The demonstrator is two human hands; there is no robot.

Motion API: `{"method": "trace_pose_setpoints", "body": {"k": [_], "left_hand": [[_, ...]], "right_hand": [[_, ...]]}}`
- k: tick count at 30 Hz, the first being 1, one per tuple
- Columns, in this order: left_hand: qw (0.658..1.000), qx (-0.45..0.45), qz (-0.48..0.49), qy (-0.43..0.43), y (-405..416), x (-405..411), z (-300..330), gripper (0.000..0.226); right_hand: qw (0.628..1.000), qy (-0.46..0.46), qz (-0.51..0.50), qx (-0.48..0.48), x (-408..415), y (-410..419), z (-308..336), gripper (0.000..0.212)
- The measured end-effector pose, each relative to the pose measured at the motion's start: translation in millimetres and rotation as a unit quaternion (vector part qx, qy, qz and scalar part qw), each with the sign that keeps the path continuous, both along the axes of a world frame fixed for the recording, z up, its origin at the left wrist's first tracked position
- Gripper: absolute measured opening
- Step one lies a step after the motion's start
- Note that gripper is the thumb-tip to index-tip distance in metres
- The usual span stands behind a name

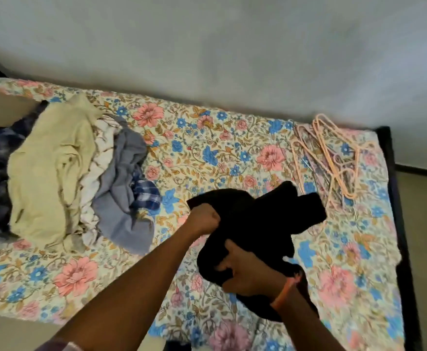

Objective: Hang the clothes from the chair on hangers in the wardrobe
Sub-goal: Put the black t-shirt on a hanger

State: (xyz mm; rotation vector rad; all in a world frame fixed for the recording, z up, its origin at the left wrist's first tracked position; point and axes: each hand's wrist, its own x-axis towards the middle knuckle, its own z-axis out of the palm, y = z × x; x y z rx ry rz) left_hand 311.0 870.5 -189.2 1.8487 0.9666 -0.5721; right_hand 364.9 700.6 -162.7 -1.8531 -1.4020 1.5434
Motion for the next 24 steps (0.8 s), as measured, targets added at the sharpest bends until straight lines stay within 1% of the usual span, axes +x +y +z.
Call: {"method": "trace_pose_setpoints", "body": {"k": [1,2,3,4,5,6,7,8,9,10,11,12,13,14,15,16,17,18,19,20,21,23,24], "left_hand": [[0.998,0.057,-0.026,0.002,-11,-9,-22,0.029],[0.997,0.071,-0.008,-0.019,-24,-17,-41,0.023],[0.998,0.041,0.015,-0.039,-36,-24,-56,0.026],[0.999,-0.008,0.014,-0.047,-49,-27,-76,0.056],[0.998,-0.040,-0.024,-0.044,-61,-29,-94,0.088],[0.995,-0.025,-0.093,-0.027,-73,-32,-115,0.111],[0.987,0.020,-0.158,-0.003,-82,-37,-136,0.120],[0.974,0.088,-0.206,0.028,-86,-42,-152,0.119],[0.959,0.159,-0.228,0.061,-90,-47,-170,0.108],[0.949,0.209,-0.225,0.075,-89,-51,-185,0.090],[0.947,0.239,-0.203,0.065,-85,-53,-194,0.065],[0.958,0.239,-0.157,0.027,-78,-58,-205,0.039],[0.971,0.217,-0.096,-0.016,-70,-64,-212,0.023],[0.981,0.185,-0.038,-0.047,-62,-69,-215,0.017],[0.986,0.150,0.018,-0.069,-53,-73,-213,0.017],[0.986,0.111,0.086,-0.089,-41,-79,-211,0.019],[0.980,0.077,0.153,-0.097,-31,-83,-202,0.023],[0.971,0.063,0.217,-0.079,-19,-90,-199,0.026],[0.956,0.063,0.283,-0.051,-5,-98,-196,0.028],[0.933,0.074,0.352,-0.009,10,-110,-201,0.026],[0.904,0.077,0.420,0.035,25,-124,-208,0.023],[0.849,0.058,0.513,0.113,46,-148,-218,0.016],[0.830,0.068,0.532,0.154,51,-155,-218,0.020]], "right_hand": [[0.998,-0.042,0.028,-0.029,-13,-5,-28,0.028],[0.995,-0.071,0.052,-0.044,-28,-8,-57,0.026],[0.990,-0.092,0.079,-0.076,-43,-8,-76,0.027],[0.982,-0.114,0.112,-0.104,-59,-6,-100,0.033],[0.971,-0.129,0.150,-0.131,-73,-6,-121,0.042],[0.963,-0.139,0.178,-0.148,-84,-5,-137,0.049],[0.959,-0.138,0.185,-0.162,-93,-6,-151,0.054],[0.963,-0.135,0.172,-0.161,-99,-9,-161,0.055],[0.970,-0.118,0.140,-0.157,-103,-14,-172,0.051],[0.982,-0.091,0.087,-0.144,-105,-19,-180,0.043],[0.990,-0.057,0.013,-0.128,-104,-27,-187,0.037],[0.990,-0.045,-0.075,-0.110,-99,-34,-195,0.037],[0.978,-0.059,-0.180,-0.084,-90,-40,-199,0.038],[0.951,-0.100,-0.287,-0.063,-77,-44,-202,0.033],[0.908,-0.150,-0.389,-0.046,-61,-48,-202,0.025],[0.858,-0.202,-0.471,-0.041,-43,-51,-200,0.020],[0.811,-0.249,-0.528,-0.039,-25,-53,-199,0.025],[0.778,-0.289,-0.555,-0.047,-8,-55,-200,0.035],[0.764,-0.304,-0.567,-0.057,8,-56,-203,0.046],[0.764,-0.286,-0.574,-0.072,20,-53,-205,0.056],[0.777,-0.248,-0.573,-0.082,30,-48,-207,0.064],[0.829,-0.178,-0.523,-0.087,45,-35,-211,0.077],[0.863,-0.169,-0.471,-0.079,50,-25,-212,0.083]]}}
